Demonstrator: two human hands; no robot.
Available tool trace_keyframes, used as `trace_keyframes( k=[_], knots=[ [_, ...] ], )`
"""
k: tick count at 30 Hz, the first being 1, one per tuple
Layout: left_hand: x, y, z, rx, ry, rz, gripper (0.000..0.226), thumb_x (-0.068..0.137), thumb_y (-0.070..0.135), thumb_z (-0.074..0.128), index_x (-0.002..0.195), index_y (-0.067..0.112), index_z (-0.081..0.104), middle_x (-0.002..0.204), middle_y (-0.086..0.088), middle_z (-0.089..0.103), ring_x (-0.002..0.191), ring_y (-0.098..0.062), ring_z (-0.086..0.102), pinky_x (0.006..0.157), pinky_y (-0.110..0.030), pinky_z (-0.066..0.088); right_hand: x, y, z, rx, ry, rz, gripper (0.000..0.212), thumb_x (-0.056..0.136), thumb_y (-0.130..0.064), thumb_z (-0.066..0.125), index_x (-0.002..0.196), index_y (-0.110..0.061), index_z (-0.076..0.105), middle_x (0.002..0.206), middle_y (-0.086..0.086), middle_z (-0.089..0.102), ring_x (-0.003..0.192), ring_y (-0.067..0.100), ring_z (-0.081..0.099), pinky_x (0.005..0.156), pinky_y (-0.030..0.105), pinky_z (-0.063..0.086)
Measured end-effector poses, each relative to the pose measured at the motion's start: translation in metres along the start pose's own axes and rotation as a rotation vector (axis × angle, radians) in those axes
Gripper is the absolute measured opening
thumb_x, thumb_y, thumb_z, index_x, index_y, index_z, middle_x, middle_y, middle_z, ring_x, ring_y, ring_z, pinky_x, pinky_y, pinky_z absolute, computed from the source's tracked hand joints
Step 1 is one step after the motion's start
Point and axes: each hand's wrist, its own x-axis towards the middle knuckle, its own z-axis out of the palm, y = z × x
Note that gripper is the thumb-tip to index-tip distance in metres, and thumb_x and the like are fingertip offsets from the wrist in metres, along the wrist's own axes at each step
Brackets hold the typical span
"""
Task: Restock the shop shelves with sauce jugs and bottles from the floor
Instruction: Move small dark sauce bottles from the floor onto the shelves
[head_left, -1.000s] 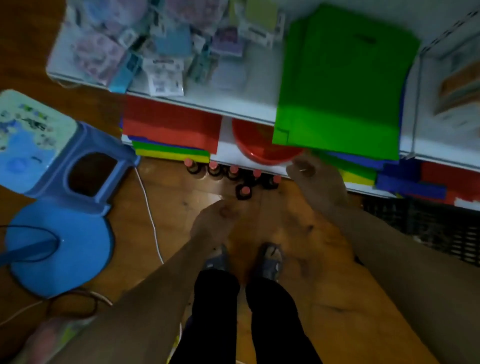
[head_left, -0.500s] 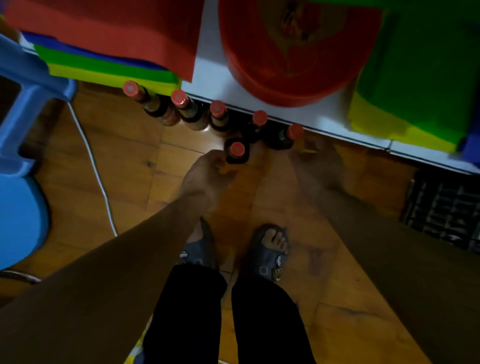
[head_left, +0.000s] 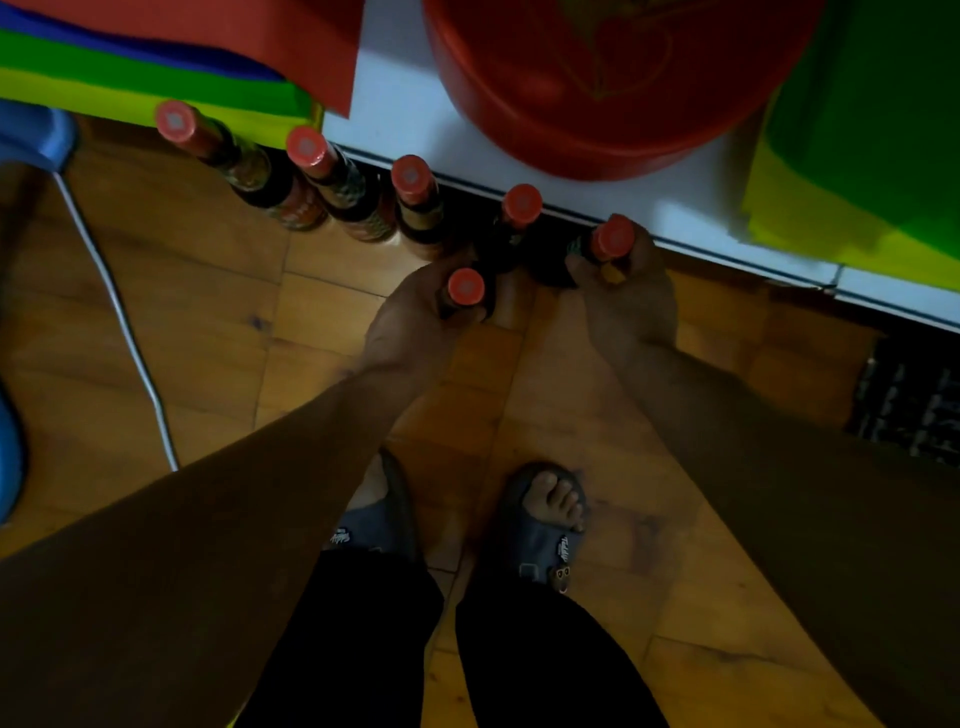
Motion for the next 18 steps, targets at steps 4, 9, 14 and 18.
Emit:
trace_keyframes(
  k=[4,9,14,18],
  knots=[
    [0.002,0.001,-0.004,-0.011,-0.019,0.019,0.048,0.087,0.026,0.068,0.131,0.037,0.052,0.126,0.015,0.059,0.116,-0.01,0.054,0.097,-0.03,0.045,0.004,0.002,0.003,-0.009,0.025,-0.043,0.045,0.089,-0.03,0.065,0.13,-0.017,0.054,0.125,0.001,0.061,0.116,0.016,0.054,0.083,0.013,0.035],
    [-0.015,0.0,-0.012,-0.081,0.002,0.065,0.047,0.085,0.027,0.07,0.129,0.033,0.055,0.121,0.01,0.063,0.111,-0.011,0.058,0.096,-0.032,0.049,-0.017,0.002,-0.01,0.024,0.049,-0.089,0.035,0.087,-0.028,0.067,0.118,-0.014,0.06,0.102,-0.008,0.057,0.098,0.008,0.052,0.074,0.012,0.034],
    [-0.056,0.028,-0.037,-0.133,-0.016,0.072,0.047,0.083,0.028,0.072,0.128,0.033,0.057,0.117,0.01,0.064,0.11,-0.01,0.058,0.097,-0.033,0.049,-0.065,-0.025,-0.043,0.057,0.015,-0.095,0.028,0.086,-0.025,0.069,0.111,-0.014,0.063,0.099,-0.005,0.059,0.094,0.008,0.052,0.076,0.016,0.036],
    [-0.107,0.068,-0.063,-0.205,-0.042,0.086,0.044,0.085,0.025,0.071,0.126,0.029,0.058,0.12,0.01,0.062,0.113,-0.008,0.053,0.092,-0.015,0.043,-0.112,-0.06,-0.08,0.101,-0.021,-0.09,0.025,0.086,-0.022,0.069,0.11,-0.02,0.061,0.099,-0.008,0.06,0.096,0.009,0.054,0.085,0.024,0.044]
  ],
)
